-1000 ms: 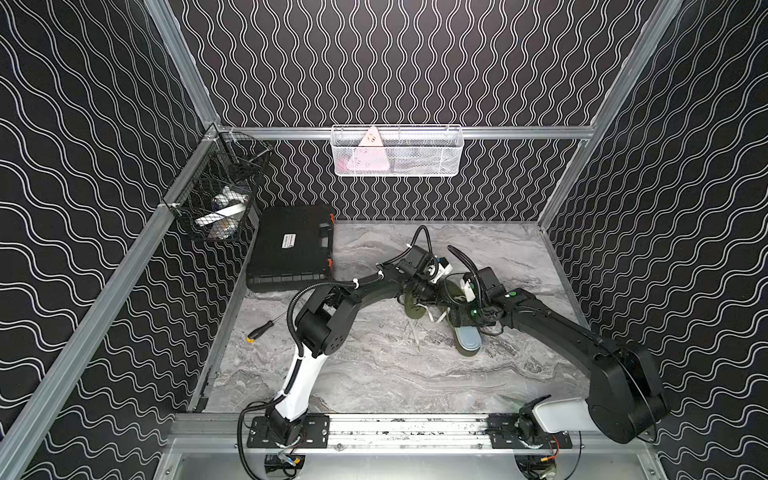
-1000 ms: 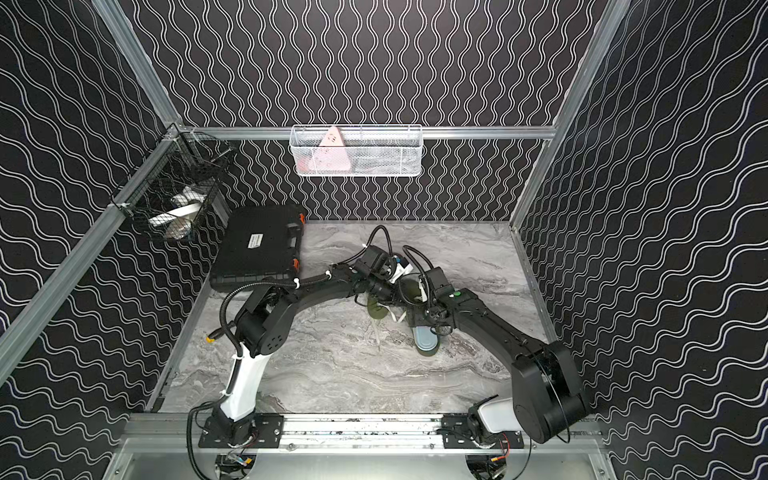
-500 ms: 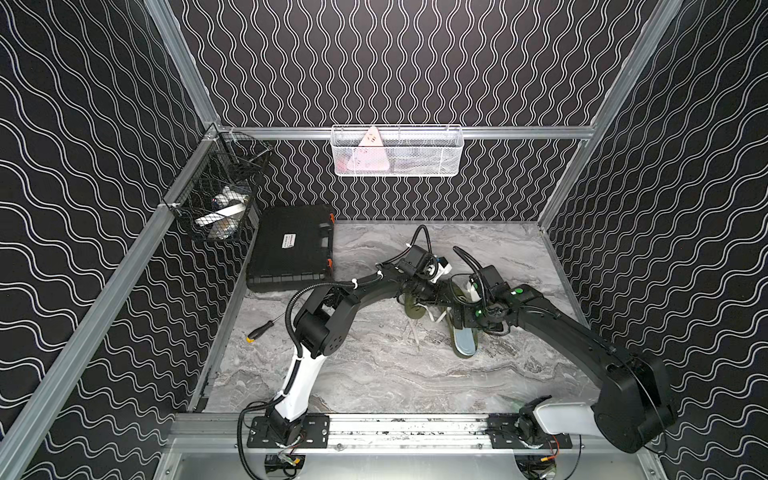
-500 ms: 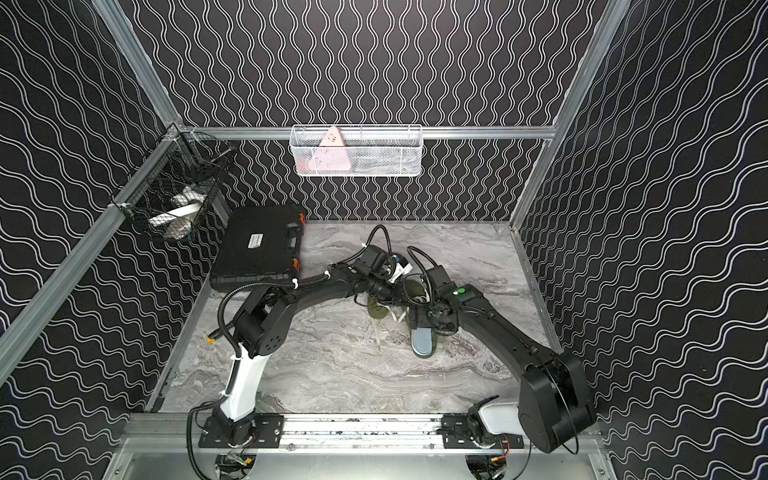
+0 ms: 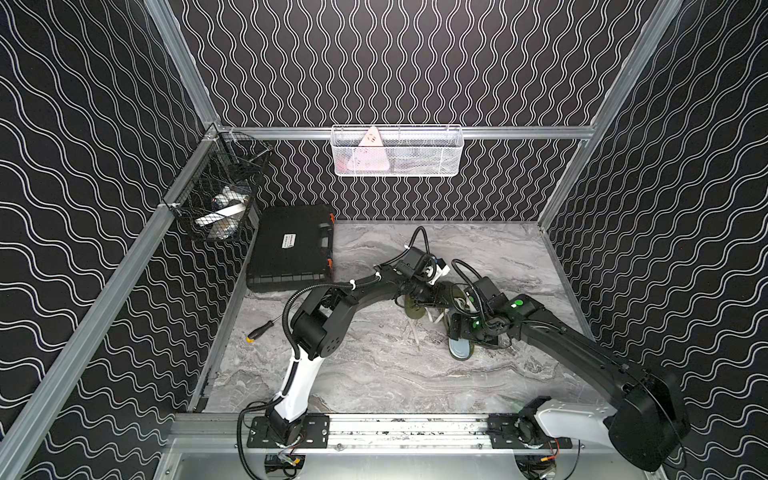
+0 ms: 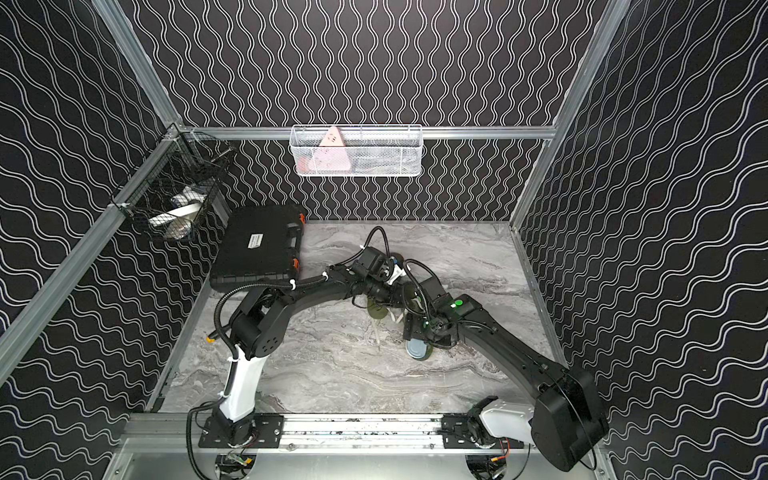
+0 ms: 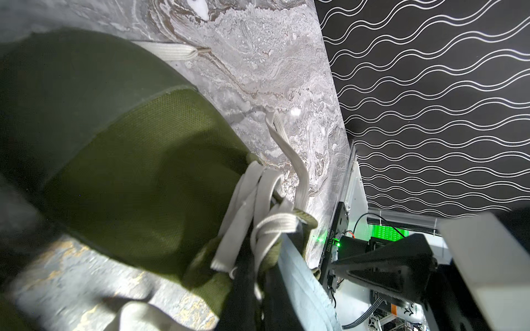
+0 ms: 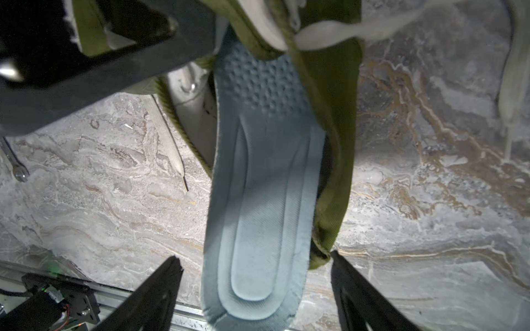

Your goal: Insert the insole into the shoe

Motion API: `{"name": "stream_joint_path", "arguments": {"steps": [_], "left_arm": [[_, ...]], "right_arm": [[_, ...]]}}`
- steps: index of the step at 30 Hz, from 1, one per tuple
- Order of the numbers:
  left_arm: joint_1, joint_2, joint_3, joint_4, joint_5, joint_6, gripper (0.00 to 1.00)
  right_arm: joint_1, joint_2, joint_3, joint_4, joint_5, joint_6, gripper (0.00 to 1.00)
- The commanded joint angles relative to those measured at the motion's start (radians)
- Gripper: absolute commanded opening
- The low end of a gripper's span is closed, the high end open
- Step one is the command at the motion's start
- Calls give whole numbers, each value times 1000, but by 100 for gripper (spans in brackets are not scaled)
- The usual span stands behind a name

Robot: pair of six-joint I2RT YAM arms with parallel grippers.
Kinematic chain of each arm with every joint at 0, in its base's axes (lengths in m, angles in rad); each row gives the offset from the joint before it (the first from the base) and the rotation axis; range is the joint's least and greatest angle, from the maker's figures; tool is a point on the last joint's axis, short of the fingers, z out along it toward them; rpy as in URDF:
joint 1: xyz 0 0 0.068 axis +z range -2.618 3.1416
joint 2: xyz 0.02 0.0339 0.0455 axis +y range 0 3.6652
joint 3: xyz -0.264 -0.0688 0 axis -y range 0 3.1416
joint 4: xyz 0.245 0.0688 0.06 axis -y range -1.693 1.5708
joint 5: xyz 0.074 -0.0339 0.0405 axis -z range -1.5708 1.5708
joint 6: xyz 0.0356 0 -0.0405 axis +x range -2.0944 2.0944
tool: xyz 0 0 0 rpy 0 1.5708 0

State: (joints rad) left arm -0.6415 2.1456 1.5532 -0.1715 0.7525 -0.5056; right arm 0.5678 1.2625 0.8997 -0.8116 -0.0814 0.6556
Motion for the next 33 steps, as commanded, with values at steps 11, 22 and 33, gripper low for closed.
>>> {"name": "stream_joint_path", "arguments": {"steps": [11, 22, 33], "left_arm": [[-17, -44, -55, 79, -40, -66, 0], [-36, -79, -88, 130, -133, -161, 0], [-50, -89, -128, 161, -166, -178, 0]], "right_arm": [[48, 62, 14, -6, 37, 145, 78], [97, 1, 46, -94, 83, 215, 85], [98, 5, -38, -11, 22, 283, 81]]}}
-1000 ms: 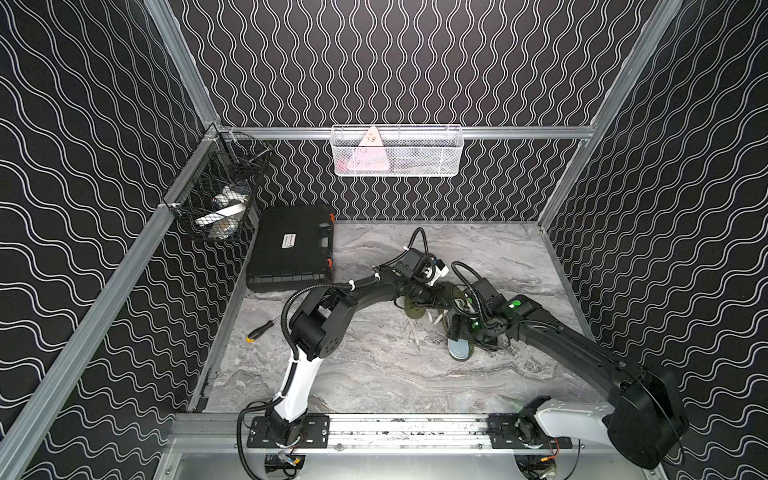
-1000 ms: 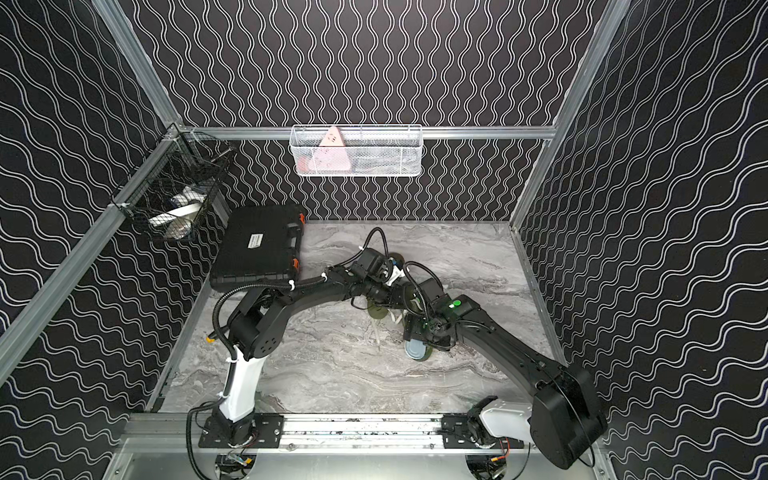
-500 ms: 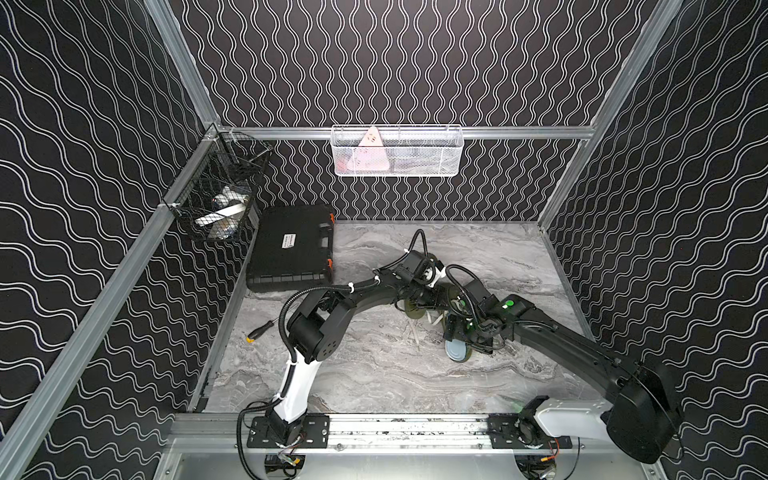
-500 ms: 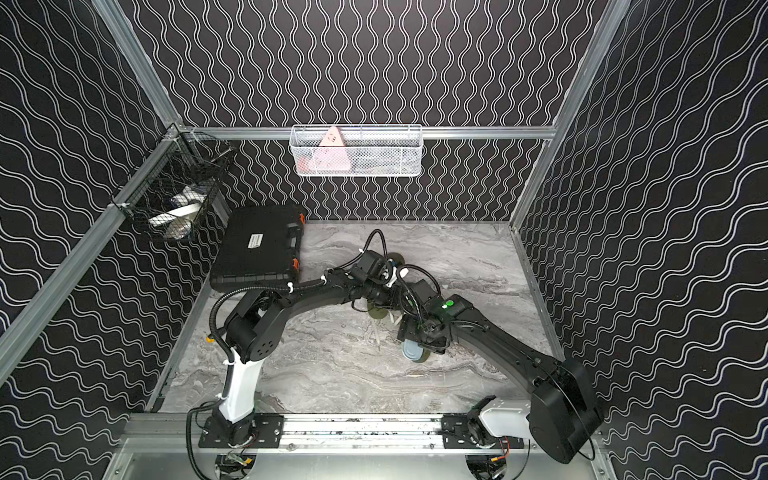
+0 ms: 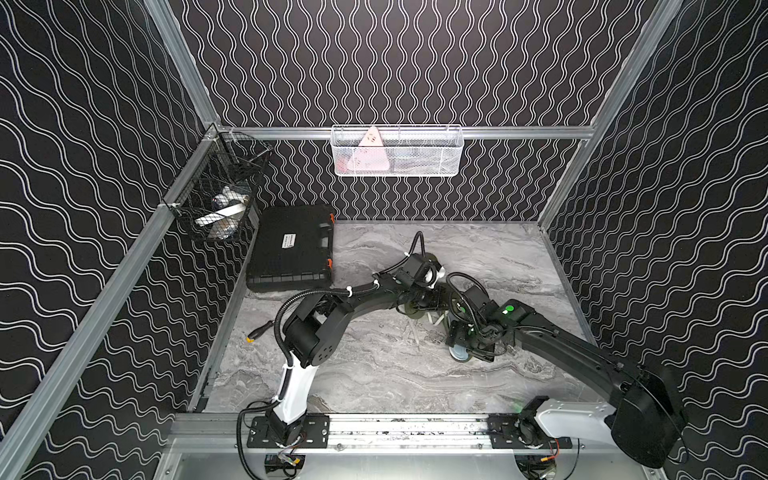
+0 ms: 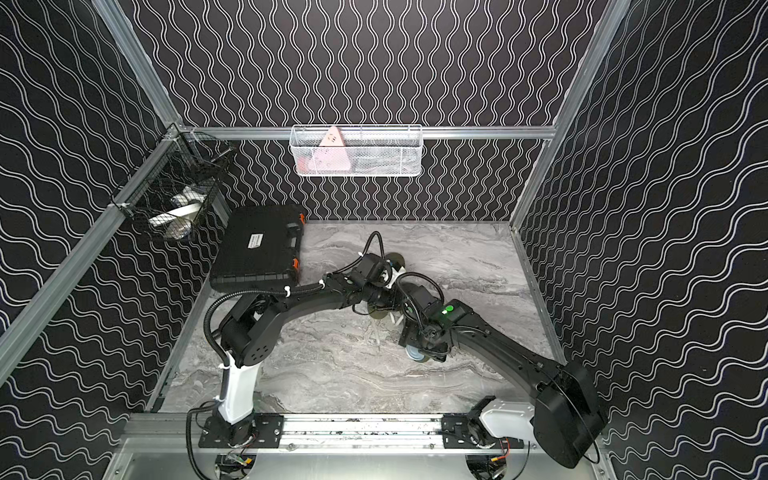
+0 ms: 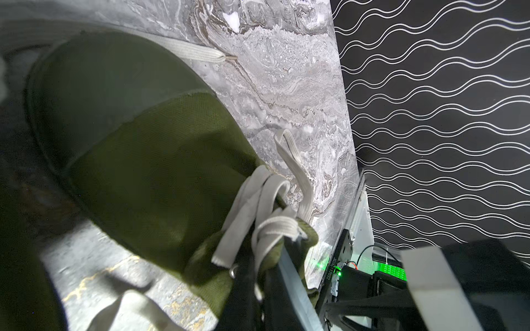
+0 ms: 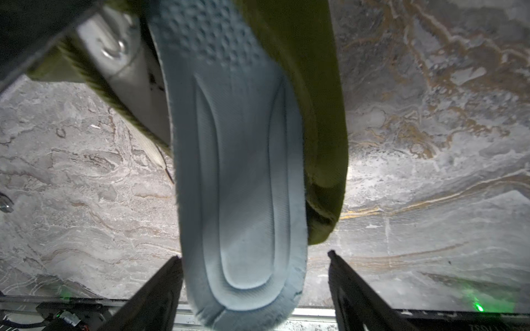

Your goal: Insert the insole into the shoe

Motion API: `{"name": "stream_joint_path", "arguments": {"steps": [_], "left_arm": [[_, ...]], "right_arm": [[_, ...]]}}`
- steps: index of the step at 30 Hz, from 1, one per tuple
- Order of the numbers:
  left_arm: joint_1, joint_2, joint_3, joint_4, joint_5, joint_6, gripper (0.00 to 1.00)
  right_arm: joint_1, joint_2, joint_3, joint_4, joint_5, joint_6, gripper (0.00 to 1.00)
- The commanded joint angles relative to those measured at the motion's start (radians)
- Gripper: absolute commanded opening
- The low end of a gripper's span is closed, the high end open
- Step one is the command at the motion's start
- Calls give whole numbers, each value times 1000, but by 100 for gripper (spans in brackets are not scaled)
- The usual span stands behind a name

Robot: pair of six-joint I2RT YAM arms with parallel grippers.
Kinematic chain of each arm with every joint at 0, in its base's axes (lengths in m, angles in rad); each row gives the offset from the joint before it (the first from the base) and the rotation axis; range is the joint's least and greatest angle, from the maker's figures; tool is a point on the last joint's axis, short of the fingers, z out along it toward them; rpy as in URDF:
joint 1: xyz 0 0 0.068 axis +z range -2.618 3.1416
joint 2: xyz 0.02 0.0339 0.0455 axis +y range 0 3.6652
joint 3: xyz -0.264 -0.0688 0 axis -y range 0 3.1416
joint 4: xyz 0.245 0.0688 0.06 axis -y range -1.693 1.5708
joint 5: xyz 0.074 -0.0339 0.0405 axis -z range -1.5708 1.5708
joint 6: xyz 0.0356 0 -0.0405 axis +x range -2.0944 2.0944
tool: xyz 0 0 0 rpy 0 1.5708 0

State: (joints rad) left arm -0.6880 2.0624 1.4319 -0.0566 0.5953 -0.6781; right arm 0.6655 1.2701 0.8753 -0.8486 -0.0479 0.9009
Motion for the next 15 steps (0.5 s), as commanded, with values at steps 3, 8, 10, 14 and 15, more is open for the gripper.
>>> {"name": "stream_joint_path", "arguments": {"steps": [3, 8, 10, 14, 15], "left_arm": [[-5, -4, -10, 47, -8, -6, 0], [-6, -8, -10, 40, -13, 0, 0], [-6, -9, -11, 40, -10, 1, 0], [-5, -9, -10, 32, -9, 5, 0], [-6, -10, -11, 34, -9, 5, 0]], "right_arm": [[1, -14, -50, 75, -40, 58, 78], [0, -10, -77, 123, -48, 75, 76], [0, -2, -77, 134, -49, 72, 75], [1, 21, -65, 148, -46, 62, 76], [0, 31, -59, 142, -45, 58, 77]]}}
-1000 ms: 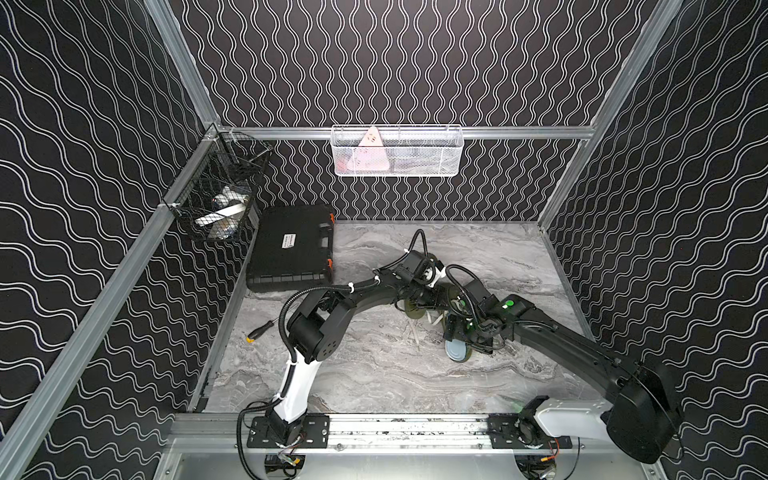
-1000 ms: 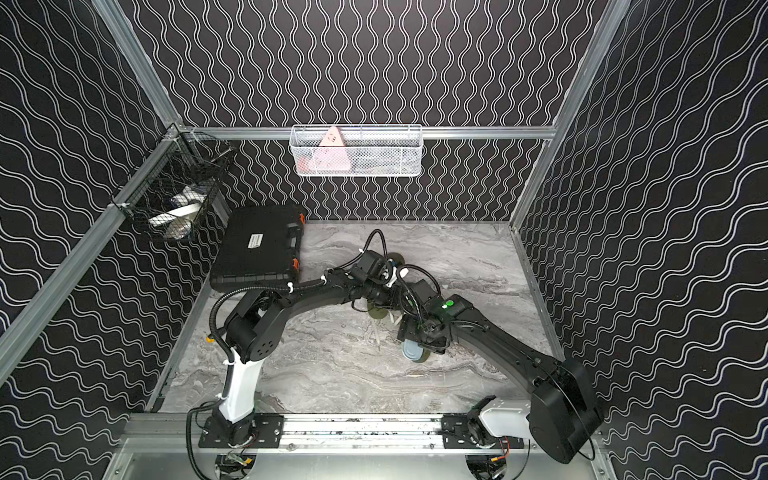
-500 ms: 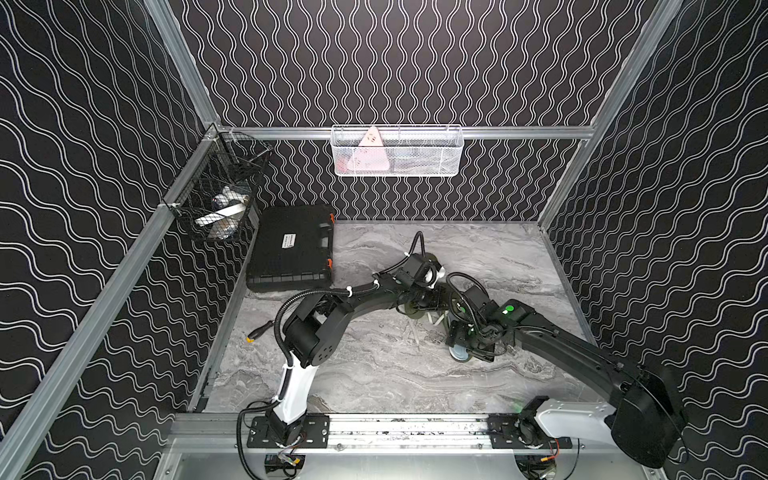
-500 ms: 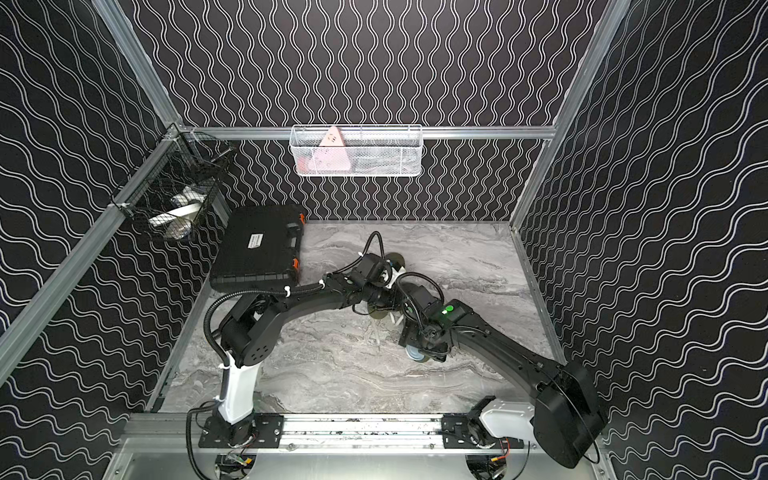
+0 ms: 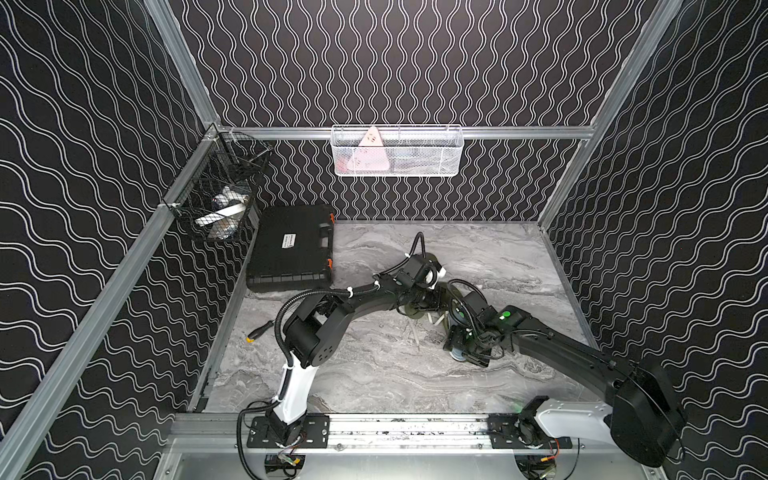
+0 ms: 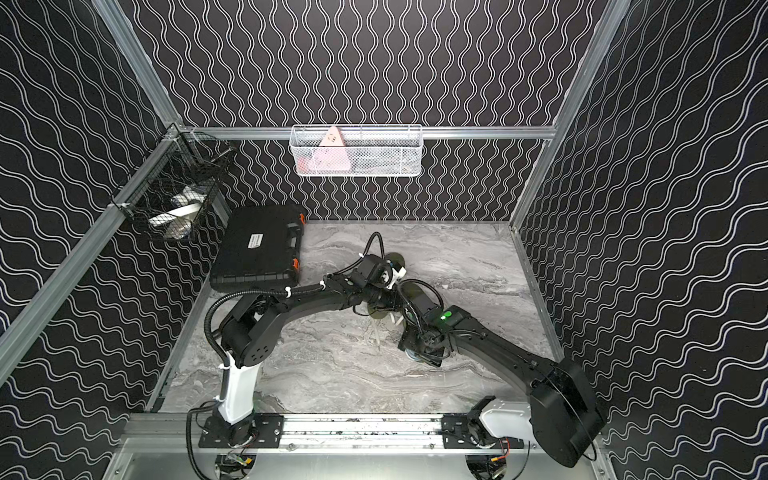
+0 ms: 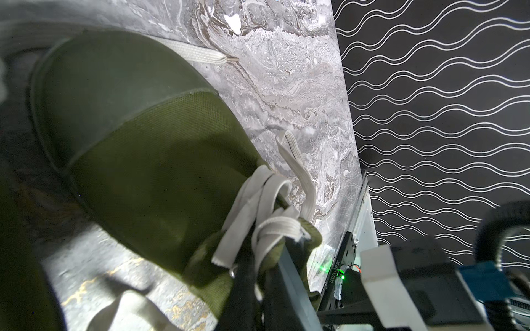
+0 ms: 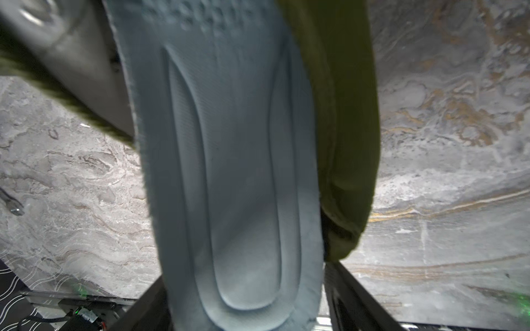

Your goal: Insert the insole into the shoe

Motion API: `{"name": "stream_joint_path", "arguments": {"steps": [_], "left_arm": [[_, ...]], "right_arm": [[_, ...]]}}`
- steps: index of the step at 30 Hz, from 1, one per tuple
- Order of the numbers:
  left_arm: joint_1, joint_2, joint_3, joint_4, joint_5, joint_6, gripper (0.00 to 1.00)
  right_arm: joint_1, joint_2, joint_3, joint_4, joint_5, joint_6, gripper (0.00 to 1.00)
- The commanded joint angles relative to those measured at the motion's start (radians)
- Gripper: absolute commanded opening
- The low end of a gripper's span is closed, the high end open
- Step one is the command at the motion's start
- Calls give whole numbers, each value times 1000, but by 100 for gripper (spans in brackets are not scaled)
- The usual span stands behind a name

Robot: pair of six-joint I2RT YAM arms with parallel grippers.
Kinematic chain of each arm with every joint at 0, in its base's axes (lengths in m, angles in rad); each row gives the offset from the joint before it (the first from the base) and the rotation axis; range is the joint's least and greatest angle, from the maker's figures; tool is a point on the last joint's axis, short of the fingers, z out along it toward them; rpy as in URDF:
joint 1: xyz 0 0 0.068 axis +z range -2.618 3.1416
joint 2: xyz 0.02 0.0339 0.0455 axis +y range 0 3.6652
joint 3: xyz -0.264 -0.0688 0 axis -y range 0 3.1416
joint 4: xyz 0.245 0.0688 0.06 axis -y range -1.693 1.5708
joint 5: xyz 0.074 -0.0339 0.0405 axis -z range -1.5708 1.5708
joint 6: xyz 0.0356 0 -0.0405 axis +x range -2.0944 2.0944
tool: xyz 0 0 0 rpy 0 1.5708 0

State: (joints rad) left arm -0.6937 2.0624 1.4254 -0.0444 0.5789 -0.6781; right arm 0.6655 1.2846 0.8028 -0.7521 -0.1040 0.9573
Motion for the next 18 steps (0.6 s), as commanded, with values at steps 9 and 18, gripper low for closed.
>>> {"name": "stream_joint_path", "arguments": {"steps": [9, 18], "left_arm": [[0, -15, -5, 10, 7, 13, 0], [0, -13, -2, -2, 13, 23, 0]], "right_arm": [[1, 64, 71, -26, 65, -51, 64], [0, 70, 109, -93, 71, -80, 43]]}}
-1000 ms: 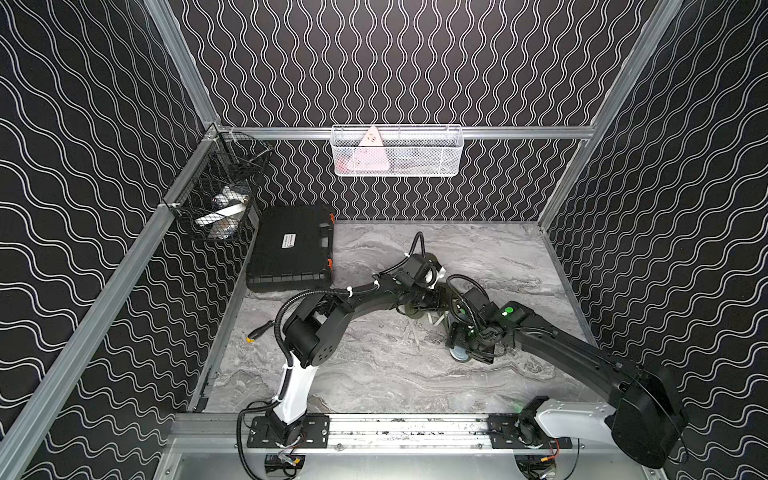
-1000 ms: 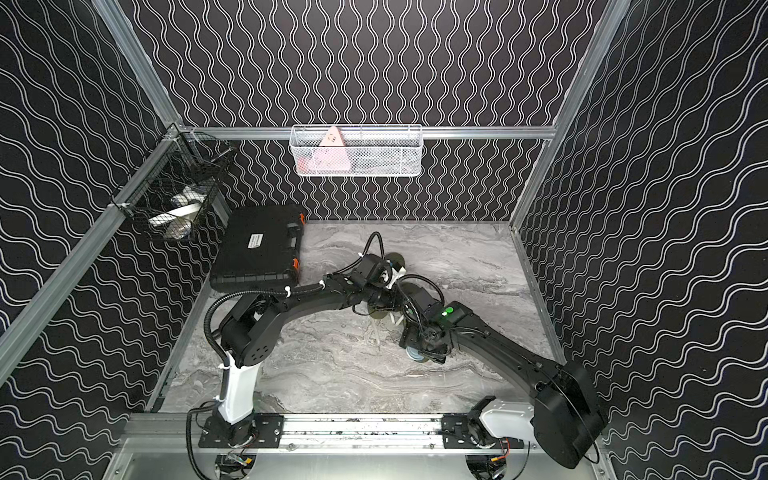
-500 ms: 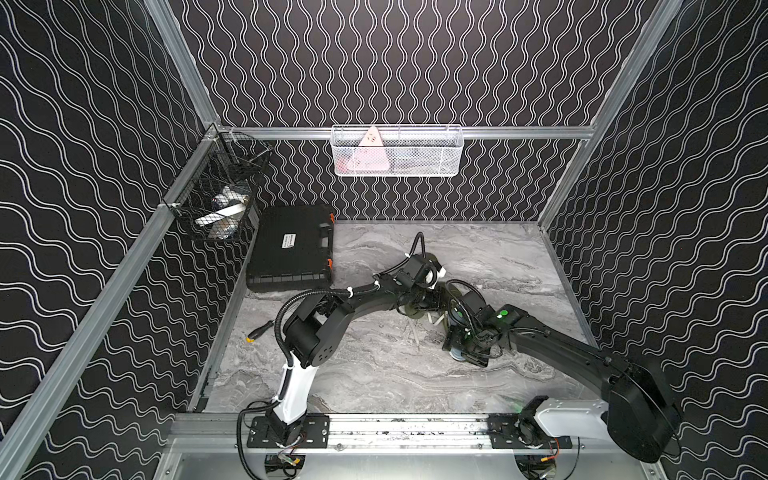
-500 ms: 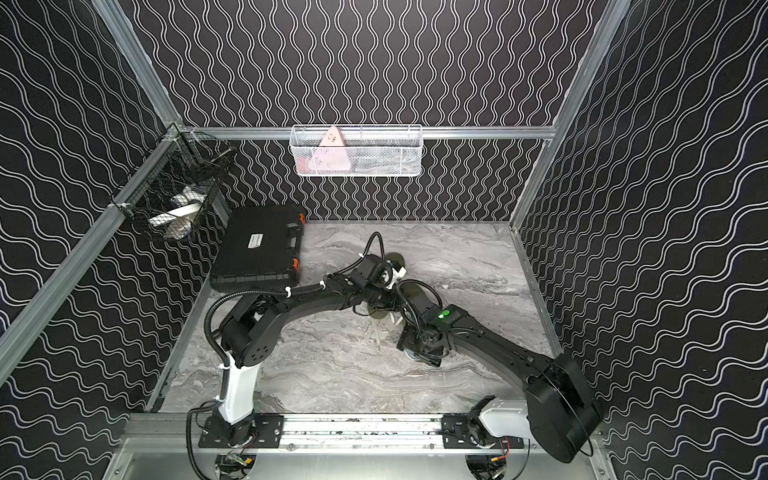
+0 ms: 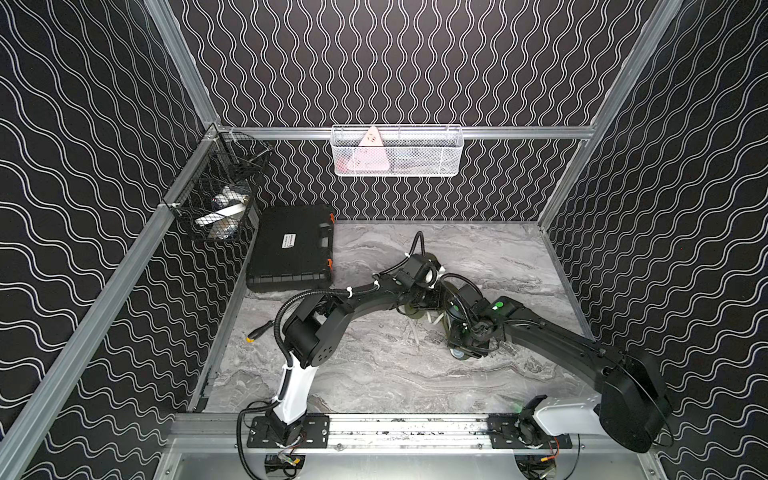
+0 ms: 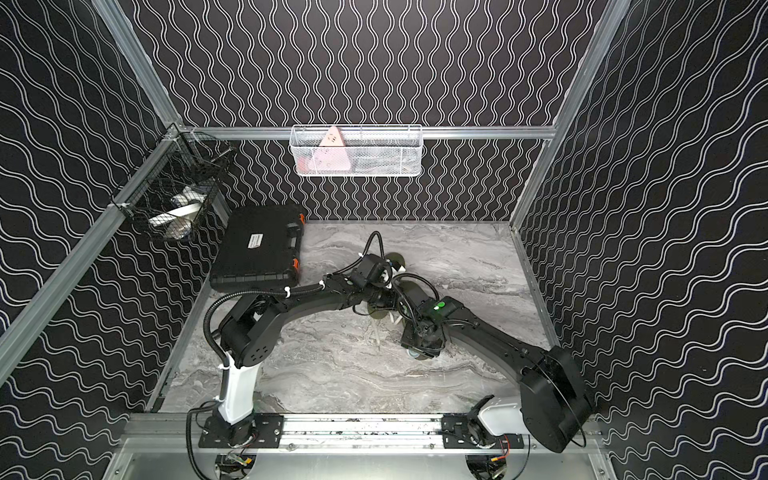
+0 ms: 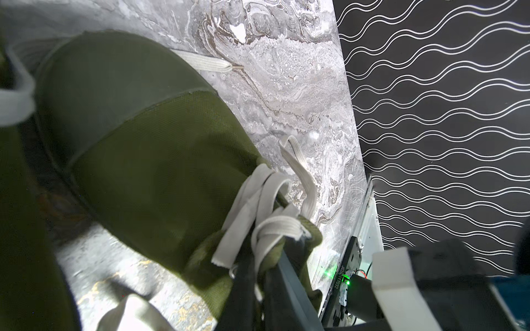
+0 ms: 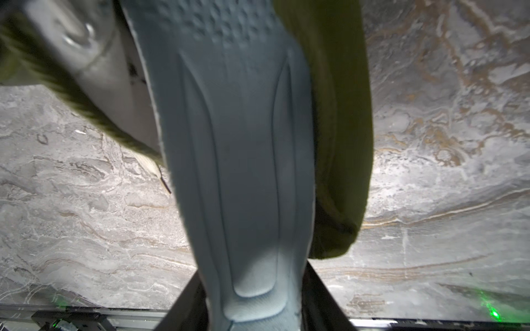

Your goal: Insert the insole into the shoe

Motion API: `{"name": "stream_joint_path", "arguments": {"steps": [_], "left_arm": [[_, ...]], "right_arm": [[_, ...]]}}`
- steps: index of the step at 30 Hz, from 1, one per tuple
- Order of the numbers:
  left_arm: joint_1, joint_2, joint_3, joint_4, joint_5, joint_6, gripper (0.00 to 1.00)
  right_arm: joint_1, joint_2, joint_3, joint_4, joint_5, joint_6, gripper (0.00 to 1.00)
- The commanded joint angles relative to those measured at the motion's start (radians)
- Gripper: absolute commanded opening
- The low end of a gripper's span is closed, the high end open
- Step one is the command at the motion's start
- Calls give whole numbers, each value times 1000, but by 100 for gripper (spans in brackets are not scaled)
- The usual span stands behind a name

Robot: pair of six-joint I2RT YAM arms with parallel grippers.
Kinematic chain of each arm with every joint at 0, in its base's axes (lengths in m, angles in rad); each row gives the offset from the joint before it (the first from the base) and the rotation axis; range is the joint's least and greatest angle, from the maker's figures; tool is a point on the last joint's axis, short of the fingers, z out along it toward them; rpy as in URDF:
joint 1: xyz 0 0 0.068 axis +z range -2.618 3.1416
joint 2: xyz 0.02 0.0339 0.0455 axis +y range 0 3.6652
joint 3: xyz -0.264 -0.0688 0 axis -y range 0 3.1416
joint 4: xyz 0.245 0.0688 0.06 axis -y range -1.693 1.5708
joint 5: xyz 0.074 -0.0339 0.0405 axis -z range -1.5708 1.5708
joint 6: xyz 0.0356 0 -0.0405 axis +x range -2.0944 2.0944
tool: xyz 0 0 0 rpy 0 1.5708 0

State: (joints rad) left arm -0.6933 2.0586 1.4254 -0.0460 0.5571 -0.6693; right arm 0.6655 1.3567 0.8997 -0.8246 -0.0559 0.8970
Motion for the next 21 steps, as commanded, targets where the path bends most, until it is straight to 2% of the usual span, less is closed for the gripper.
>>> {"name": "stream_joint_path", "arguments": {"steps": [1, 12, 21], "left_arm": [[-1, -11, -2, 1, 36, 13, 0], [-1, 6, 27, -29, 79, 32, 0], [-1, 30, 92, -101, 123, 80, 0]], "right_arm": [[2, -2, 17, -34, 28, -24, 41], [0, 33, 81, -137, 76, -129, 25], [0, 66, 147, -232, 88, -289, 14]]}}
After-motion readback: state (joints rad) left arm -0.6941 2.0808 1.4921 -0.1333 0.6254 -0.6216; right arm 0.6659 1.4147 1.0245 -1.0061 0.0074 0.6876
